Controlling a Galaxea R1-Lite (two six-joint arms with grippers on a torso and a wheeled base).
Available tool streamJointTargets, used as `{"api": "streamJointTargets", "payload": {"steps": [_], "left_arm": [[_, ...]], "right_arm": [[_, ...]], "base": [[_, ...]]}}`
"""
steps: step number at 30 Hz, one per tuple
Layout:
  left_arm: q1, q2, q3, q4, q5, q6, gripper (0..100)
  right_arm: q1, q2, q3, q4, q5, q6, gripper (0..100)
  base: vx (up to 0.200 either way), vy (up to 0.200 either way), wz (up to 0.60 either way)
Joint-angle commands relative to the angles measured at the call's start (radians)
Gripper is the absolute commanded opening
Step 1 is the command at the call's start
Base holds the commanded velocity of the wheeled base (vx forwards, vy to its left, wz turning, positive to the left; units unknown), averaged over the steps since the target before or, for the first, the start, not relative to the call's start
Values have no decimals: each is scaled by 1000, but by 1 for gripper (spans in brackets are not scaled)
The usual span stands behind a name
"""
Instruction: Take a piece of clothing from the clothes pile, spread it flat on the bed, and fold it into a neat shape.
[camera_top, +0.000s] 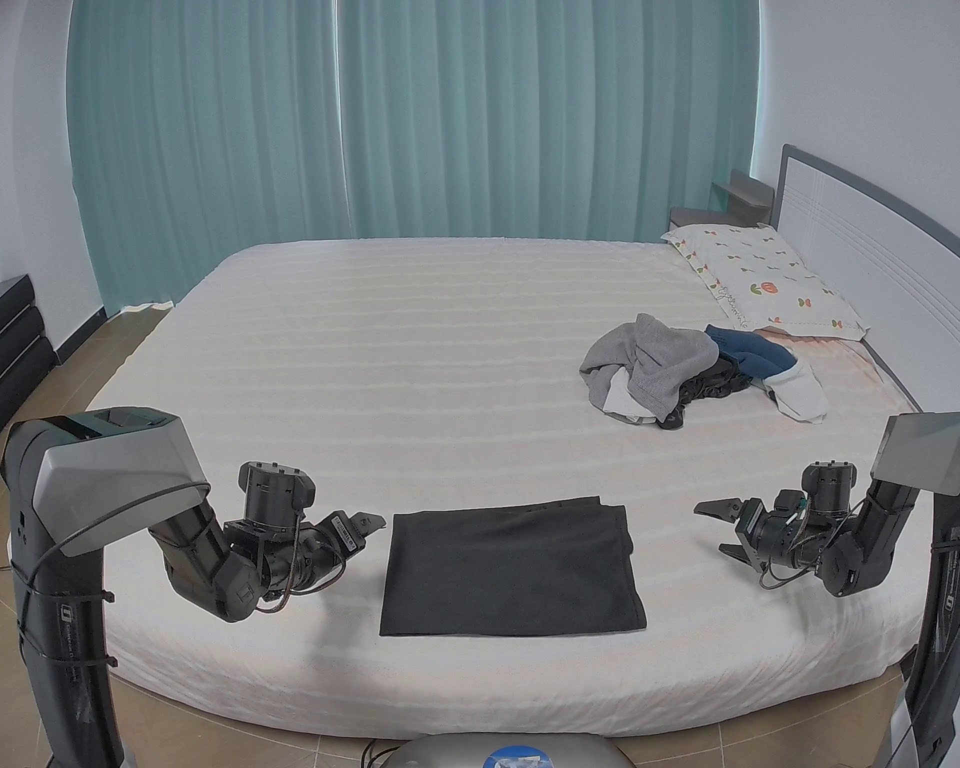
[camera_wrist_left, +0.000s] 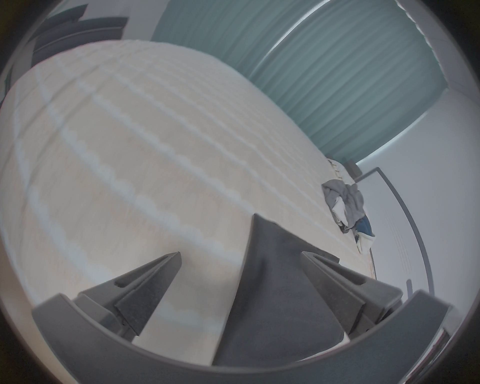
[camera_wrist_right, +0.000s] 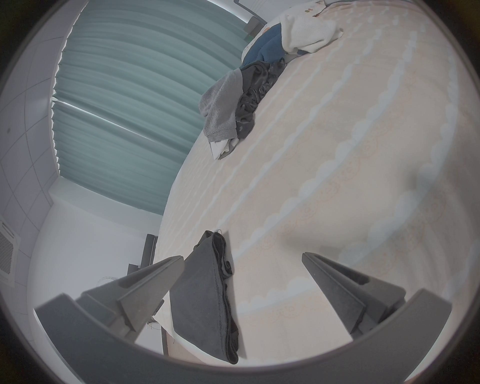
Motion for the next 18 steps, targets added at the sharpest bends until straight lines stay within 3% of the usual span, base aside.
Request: {"api": "streamJointTargets", "payload": {"steps": [1, 4, 18], "left_arm": [[-15, 73, 19, -79, -19, 71, 100], [-38, 121, 2, -113, -24, 146, 100], [-95, 129, -22, -131, -39, 126, 100]], "right_arm": [[1, 8, 3, -2, 0, -3, 100], [1, 10, 3, -4, 0, -4, 100], [1, 14, 1, -4, 0, -14, 100]], "base": [[0, 0, 0], [0, 0, 0], [0, 0, 0]]}}
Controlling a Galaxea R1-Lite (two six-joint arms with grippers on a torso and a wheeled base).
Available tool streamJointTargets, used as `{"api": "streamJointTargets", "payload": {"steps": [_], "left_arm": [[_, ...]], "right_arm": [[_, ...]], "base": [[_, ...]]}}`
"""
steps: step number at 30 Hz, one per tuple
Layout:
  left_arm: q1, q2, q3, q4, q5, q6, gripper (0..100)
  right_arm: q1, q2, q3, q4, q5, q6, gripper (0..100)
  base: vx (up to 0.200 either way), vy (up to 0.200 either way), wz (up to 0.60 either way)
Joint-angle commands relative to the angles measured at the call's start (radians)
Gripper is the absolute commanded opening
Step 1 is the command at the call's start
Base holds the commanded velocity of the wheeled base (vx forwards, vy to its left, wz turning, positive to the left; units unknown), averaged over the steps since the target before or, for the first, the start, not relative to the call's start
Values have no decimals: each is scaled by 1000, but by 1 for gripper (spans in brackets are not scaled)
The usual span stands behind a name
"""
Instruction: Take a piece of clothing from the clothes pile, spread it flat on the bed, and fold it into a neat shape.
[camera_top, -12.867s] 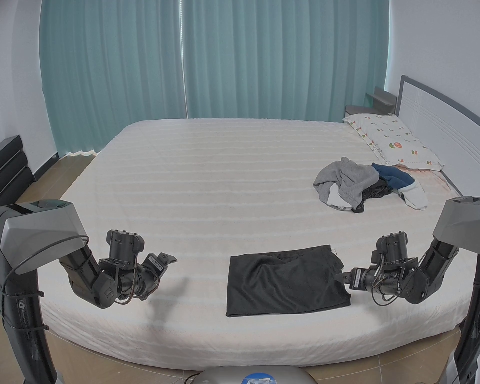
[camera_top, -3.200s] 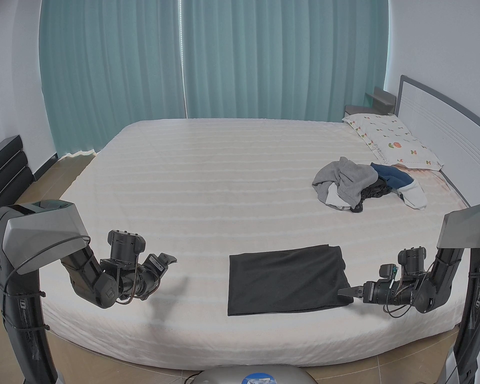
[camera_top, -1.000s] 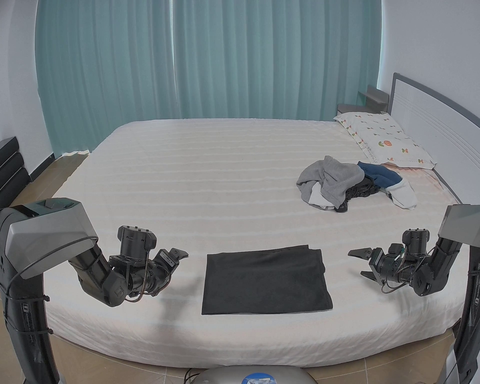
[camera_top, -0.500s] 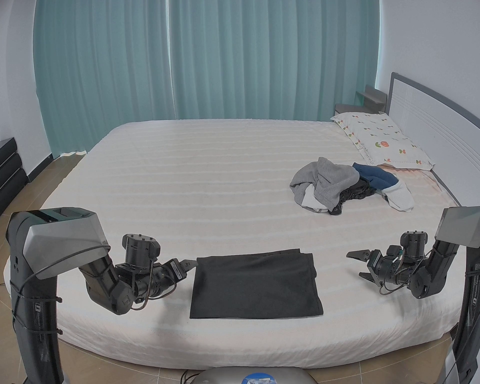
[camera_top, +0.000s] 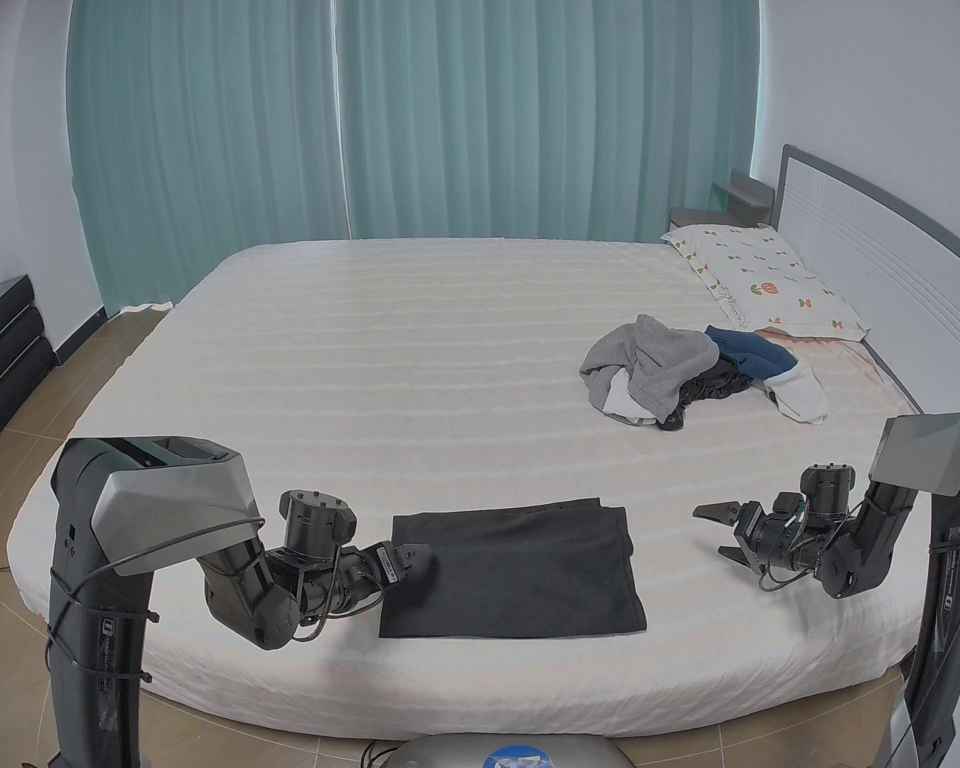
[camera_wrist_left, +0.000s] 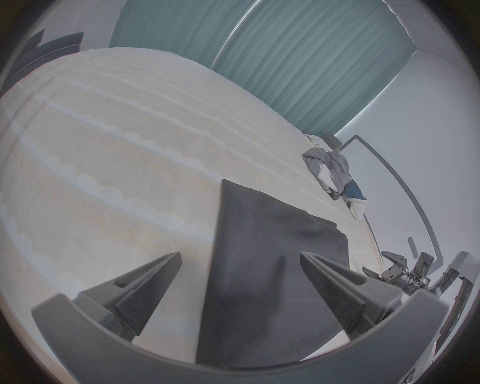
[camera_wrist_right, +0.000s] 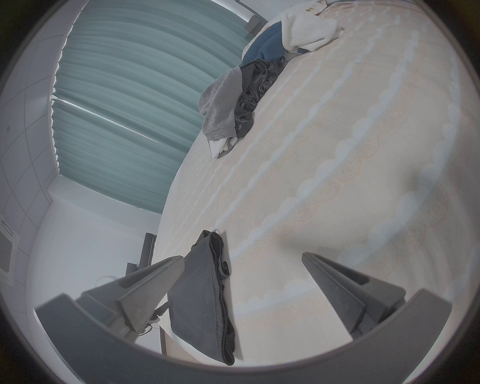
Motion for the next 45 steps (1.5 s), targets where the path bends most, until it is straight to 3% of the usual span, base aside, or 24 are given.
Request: {"api": "streamJointTargets", "payload": {"steps": [1, 5, 6, 39, 45], "left_arm": [[-6, 7, -11, 0, 0, -19, 100], [-6, 4, -17, 1, -3, -38, 100], [-6, 6, -22, 4, -3, -38, 0], [-9, 4, -2, 0, 37, -38, 0], [-10, -1, -8, 0, 43, -84, 0]], "right_arm": [[0, 4, -1, 0, 0, -4, 100], [0, 5, -1, 0, 0, -9, 100], [2, 5, -2, 0, 0, -9, 100], [6, 13, -2, 0, 0, -9, 100], [11, 14, -2, 0, -1, -10, 100]], "base": [[0, 0, 0], [0, 0, 0], [0, 0, 0], [0, 0, 0], [0, 0, 0]]}}
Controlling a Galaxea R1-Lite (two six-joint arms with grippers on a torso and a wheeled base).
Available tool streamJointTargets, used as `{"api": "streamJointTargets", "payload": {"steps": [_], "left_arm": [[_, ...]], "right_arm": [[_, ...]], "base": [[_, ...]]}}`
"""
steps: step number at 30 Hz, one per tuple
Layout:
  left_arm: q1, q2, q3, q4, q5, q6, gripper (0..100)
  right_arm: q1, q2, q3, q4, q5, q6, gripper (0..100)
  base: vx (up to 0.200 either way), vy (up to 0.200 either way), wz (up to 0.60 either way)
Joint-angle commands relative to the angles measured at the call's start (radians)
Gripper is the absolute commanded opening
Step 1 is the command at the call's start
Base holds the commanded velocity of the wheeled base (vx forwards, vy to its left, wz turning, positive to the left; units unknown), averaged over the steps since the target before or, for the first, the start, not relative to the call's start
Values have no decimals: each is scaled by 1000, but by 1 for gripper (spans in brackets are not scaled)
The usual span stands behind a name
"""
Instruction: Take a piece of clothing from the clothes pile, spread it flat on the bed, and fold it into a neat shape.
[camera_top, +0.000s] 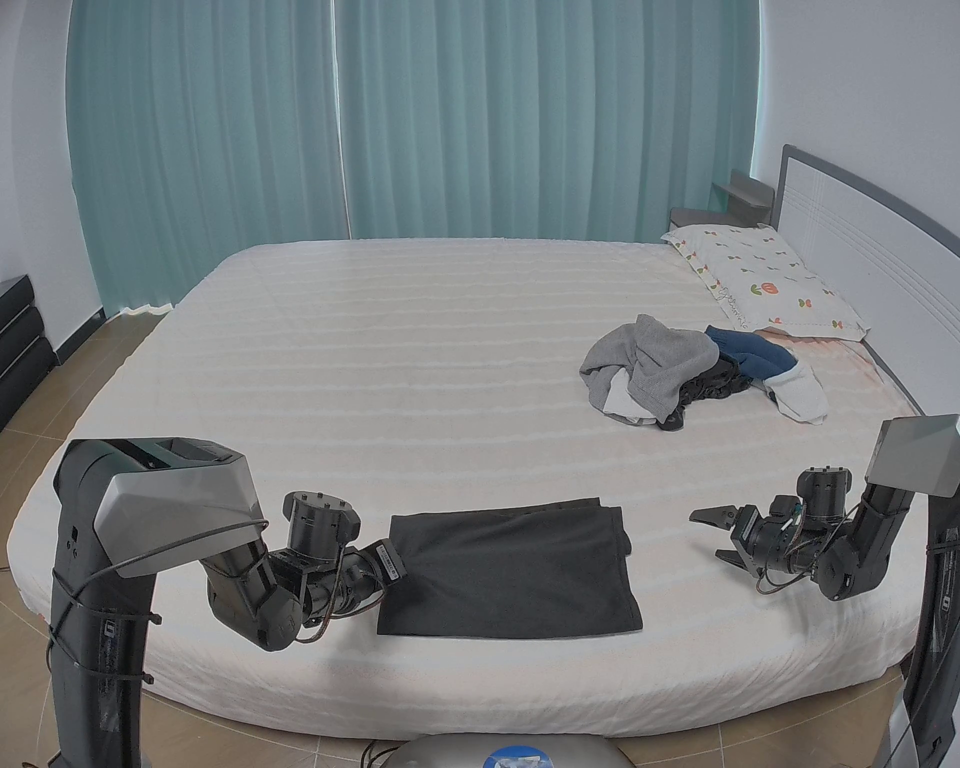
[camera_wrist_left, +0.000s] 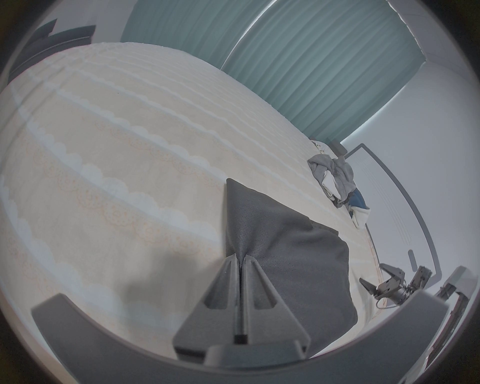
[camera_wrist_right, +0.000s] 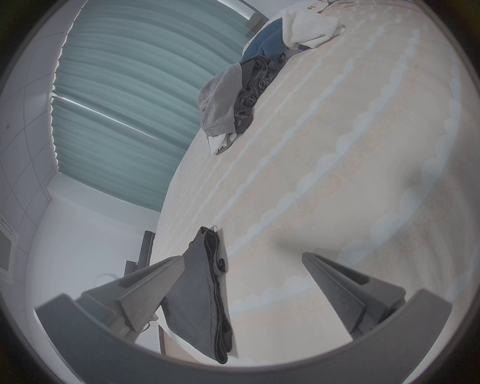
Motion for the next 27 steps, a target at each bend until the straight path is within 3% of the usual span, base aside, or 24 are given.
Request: {"api": "streamJointTargets", "payload": {"steps": [1, 10, 15, 17, 19, 21, 27], "left_arm": [[-1, -5, -4, -1, 3, -12, 0], [-1, -7, 4, -1, 6, -32, 0], [-1, -7, 8, -1, 6, -35, 0], [-1, -7, 8, -1, 9, -43, 0], [-1, -7, 8, -1, 9, -43, 0], [-1, -5, 8, -1, 29, -45, 0], [-3, -5, 10, -1, 35, -45, 0]], "right_arm": [[1, 2, -1, 0, 0, 0, 100], [34, 1, -13, 0, -70, 12, 100], [80, -13, -13, -10, -126, 60, 100], [118, -18, -10, -46, -190, 106, 100], [120, -18, -10, -48, -193, 109, 100], [147, -18, -13, -65, -245, 124, 100], [161, -16, -13, -66, -256, 126, 100]], "base": [[0, 0, 0], [0, 178, 0], [0, 200, 0], [0, 200, 0], [0, 200, 0], [0, 200, 0], [0, 200, 0]]}}
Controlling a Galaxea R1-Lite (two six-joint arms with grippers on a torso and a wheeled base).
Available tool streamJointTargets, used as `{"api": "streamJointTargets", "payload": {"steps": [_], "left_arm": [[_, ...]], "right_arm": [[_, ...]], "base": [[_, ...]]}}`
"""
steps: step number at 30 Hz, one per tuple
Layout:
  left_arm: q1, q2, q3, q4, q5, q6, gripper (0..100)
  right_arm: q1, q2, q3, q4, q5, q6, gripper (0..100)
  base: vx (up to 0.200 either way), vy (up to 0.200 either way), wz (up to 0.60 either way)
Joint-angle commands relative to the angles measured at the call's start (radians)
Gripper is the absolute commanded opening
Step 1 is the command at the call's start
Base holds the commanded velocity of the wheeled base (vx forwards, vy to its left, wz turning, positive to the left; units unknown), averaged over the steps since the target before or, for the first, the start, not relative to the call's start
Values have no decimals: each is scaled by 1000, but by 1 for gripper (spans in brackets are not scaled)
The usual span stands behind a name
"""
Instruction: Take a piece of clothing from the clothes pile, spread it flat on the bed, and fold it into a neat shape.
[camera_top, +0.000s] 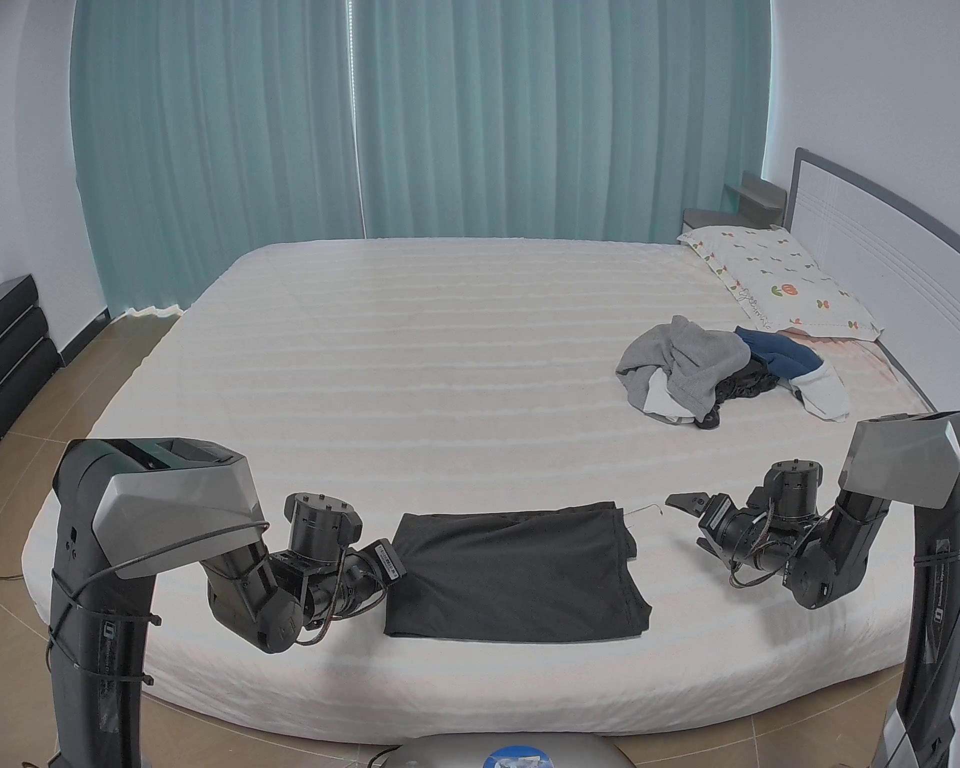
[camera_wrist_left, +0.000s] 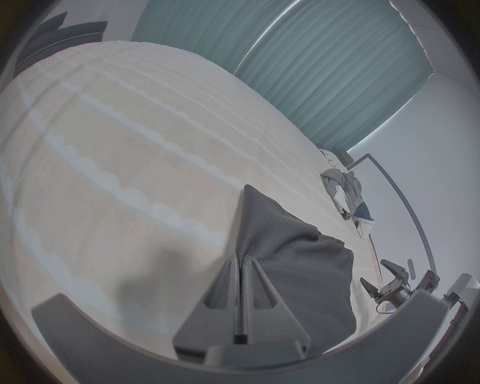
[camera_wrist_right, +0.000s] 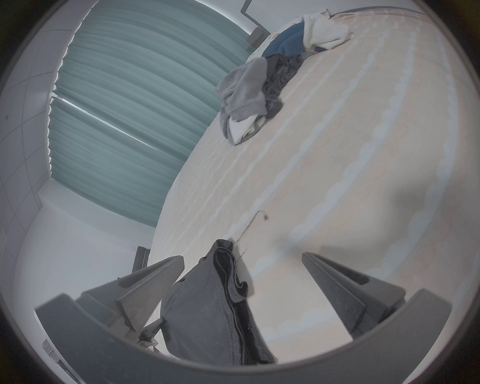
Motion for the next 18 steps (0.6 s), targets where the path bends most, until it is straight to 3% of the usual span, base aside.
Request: {"api": "streamJointTargets", "payload": {"steps": [1, 7, 10, 12, 18], "left_arm": [[-1, 0, 1, 1, 1, -3, 0], [-1, 0, 1, 1, 2, -8, 0], [-1, 0, 1, 1, 2, -8, 0], [-1, 0, 1, 1, 13, -8, 0], [-3, 3, 1, 2, 24, -8, 0]], "right_arm": [[16, -3, 1, -1, 0, 1, 100], [51, -3, 5, -1, -7, 4, 100], [68, 2, -1, -1, -42, 4, 100], [99, 10, -10, -1, -103, 5, 100], [120, 8, -10, -1, -117, 5, 100]], "base": [[0, 200, 0], [0, 200, 0], [0, 200, 0], [0, 200, 0], [0, 200, 0]]}}
